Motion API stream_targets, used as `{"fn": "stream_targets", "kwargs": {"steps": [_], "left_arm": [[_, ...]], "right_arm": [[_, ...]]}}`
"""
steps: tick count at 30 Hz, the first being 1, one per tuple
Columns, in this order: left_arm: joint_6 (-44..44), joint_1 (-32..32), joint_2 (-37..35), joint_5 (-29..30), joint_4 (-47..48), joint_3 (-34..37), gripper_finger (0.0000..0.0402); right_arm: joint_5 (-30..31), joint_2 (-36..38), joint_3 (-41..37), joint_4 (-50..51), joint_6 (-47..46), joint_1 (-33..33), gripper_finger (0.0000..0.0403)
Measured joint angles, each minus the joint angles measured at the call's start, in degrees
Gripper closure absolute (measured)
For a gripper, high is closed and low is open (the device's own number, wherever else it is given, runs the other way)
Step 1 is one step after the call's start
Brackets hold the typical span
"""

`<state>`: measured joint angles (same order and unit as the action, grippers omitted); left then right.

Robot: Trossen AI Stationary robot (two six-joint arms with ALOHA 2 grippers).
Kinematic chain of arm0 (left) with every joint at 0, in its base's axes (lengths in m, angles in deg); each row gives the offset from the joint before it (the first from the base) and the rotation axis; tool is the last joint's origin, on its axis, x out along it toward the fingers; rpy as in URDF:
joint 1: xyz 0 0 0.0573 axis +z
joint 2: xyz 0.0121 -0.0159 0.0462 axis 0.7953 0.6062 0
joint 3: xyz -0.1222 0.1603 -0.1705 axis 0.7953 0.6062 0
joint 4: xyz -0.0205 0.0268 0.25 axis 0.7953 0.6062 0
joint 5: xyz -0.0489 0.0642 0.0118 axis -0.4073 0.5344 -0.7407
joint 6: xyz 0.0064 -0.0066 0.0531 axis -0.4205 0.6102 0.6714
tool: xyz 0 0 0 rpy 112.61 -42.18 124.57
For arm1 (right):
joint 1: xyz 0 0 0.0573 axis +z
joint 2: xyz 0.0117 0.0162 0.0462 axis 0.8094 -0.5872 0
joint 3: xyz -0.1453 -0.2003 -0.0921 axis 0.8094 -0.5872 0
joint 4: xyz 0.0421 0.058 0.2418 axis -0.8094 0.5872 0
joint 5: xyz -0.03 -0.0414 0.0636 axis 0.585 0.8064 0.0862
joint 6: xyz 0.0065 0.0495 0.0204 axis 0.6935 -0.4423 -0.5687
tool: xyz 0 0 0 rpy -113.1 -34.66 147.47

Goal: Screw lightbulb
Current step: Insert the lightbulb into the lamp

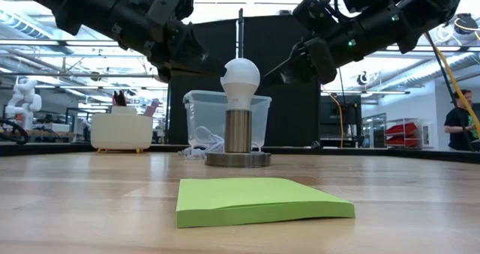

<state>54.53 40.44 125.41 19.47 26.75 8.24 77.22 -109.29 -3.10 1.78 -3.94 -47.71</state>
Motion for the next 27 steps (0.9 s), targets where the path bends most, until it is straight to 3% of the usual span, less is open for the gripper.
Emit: {"fn": "stream_targets", "kwargs": {"steps": [4,16,27], "left_arm": [[-0.02,0.0,0.0,0.02,0.02,0.0,0.0401],[-1.75,0.94,-0.02,2.08,2.44,0.02,0.0401],[-2.93,1.88,-0.02,8.63,2.4,0.02,0.0401]], "right_arm": [[-2.94,0.0,0.0,-1.81,1.23,0.01,0.0403],[-3.96,0.07,0.0,-1.3,1.27,1.94,0.0403],[-6.02,0.02,0.04,1.48,0.47,5.15,0.0403]]}}
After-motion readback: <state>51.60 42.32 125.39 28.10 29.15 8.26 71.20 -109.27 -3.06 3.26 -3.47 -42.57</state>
